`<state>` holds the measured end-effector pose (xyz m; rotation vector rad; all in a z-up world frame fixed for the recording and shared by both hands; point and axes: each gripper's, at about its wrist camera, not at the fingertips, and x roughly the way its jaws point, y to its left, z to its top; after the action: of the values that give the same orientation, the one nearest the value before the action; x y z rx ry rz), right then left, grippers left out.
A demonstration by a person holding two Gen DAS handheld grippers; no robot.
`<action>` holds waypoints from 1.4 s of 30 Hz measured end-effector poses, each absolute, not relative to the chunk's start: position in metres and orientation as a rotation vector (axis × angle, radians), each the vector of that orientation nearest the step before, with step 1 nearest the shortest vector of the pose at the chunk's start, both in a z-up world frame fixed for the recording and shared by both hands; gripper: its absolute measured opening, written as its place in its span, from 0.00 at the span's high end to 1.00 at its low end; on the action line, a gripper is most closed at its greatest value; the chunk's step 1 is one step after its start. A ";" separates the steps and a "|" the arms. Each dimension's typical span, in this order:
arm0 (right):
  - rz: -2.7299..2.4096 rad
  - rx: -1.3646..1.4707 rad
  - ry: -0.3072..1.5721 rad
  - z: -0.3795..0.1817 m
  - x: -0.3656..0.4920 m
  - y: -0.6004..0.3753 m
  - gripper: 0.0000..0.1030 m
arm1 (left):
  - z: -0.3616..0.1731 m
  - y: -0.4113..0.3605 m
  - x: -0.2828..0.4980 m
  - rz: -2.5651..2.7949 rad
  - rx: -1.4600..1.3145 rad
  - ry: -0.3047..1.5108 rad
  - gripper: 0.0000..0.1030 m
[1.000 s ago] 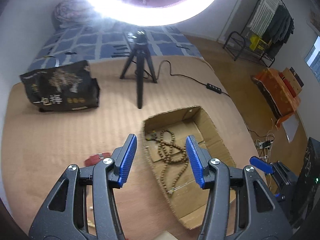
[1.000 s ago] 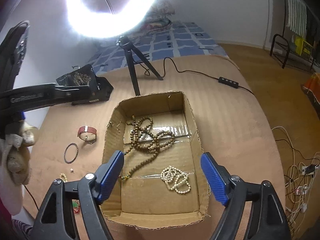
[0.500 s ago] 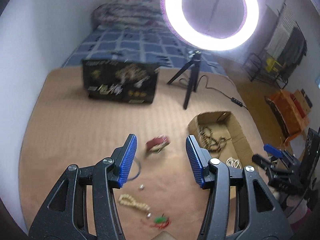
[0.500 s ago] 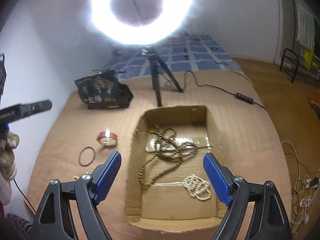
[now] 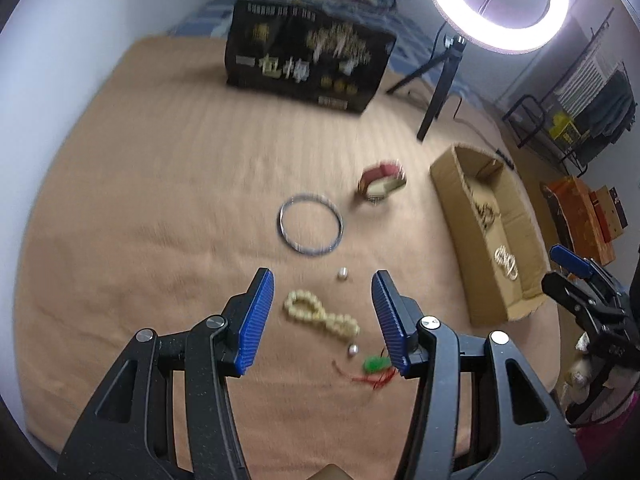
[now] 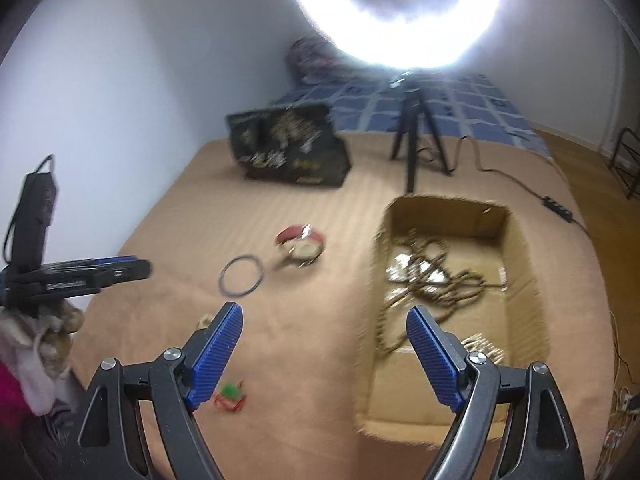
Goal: Organize jewelry
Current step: 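Grasp the pale green bead bracelet with the left tool while the right tool grasps the jade pendant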
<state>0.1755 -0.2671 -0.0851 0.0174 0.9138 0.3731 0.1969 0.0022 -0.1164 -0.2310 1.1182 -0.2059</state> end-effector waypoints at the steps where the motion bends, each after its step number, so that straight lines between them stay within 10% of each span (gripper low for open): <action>1: 0.385 0.004 0.923 -0.089 0.172 -0.262 0.16 | -0.122 0.002 0.195 -0.211 -0.235 1.130 0.49; 20: 0.562 -0.207 1.059 -0.158 0.130 -0.182 0.17 | -0.200 0.014 0.212 -0.160 -0.418 1.314 0.50; 30: 0.594 -0.248 1.095 -0.185 0.133 -0.174 0.17 | -0.224 0.000 0.222 -0.125 -0.330 1.351 0.67; 42: 0.621 -0.376 1.146 -0.219 0.141 -0.143 0.43 | -0.227 -0.002 0.224 -0.104 -0.261 1.317 0.94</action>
<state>0.1412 -0.1427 -0.2189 -0.3764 1.1464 0.6209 0.2240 -0.0021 -0.2267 -0.2610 1.3173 -0.1041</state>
